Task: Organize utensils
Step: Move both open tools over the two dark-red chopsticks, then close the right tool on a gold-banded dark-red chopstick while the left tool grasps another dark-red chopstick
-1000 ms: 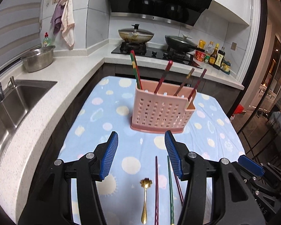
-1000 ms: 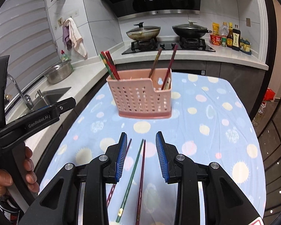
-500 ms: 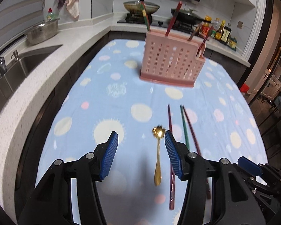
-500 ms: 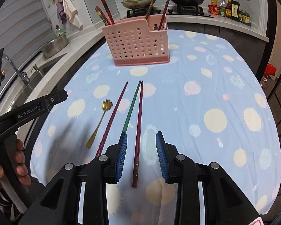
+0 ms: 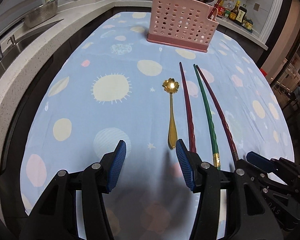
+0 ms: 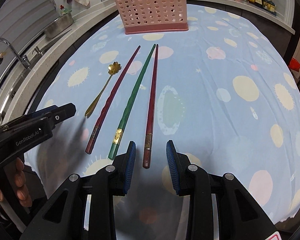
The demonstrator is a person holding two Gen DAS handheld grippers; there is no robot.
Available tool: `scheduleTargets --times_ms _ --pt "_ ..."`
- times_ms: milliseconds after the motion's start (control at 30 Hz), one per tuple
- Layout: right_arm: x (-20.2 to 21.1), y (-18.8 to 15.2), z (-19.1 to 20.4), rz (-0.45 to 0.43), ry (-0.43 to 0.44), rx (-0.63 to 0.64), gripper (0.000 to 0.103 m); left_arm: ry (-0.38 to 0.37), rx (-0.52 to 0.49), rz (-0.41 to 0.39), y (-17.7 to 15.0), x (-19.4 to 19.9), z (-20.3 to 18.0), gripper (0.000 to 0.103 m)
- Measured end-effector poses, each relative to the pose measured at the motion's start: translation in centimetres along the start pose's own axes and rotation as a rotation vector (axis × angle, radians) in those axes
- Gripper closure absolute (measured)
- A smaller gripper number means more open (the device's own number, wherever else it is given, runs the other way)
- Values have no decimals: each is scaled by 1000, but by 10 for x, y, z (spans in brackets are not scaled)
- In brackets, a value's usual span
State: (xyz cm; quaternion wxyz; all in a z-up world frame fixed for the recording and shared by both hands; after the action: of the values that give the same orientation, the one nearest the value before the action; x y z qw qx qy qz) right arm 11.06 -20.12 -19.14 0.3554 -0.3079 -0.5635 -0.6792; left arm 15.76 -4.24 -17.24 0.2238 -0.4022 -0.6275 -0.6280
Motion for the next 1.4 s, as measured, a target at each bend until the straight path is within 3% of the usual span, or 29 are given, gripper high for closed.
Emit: scheduleTargets --times_ms 300,700,800,1167,1233,1400 --pt "-9 2 1 2 -15 14 74 -17 -14 27 -12 -1 -5 54" --pt "-12 4 -9 -9 -43 3 96 -30 -28 41 -15 -4 -14 53" --pt "-10 3 -13 -10 -46 -7 96 -32 -34 39 -16 -3 -17 48" --pt "-2 -4 -25 -12 -51 -51 96 -68 -67 54 -26 -6 -38 46" --pt "-2 -4 -25 -13 -51 -51 96 -71 -63 57 -25 -9 -38 47" --pt "-3 -4 -25 -12 -50 -52 96 -70 -62 53 -25 -11 -37 61"
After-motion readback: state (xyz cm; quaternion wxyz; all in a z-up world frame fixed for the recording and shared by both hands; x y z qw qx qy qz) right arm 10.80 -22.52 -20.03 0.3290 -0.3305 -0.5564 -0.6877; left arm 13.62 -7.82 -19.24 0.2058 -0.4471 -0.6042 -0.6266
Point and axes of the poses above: each gripper's, at about its wrist camera, not at the fingertips, and x roughly against the way its jaws point, z to its left, y to its top, the point moved 9 cm from there along -x, roughly the way its jaws point, and after that the axes turned 5 degrees about -z, right-handed, at the moved point
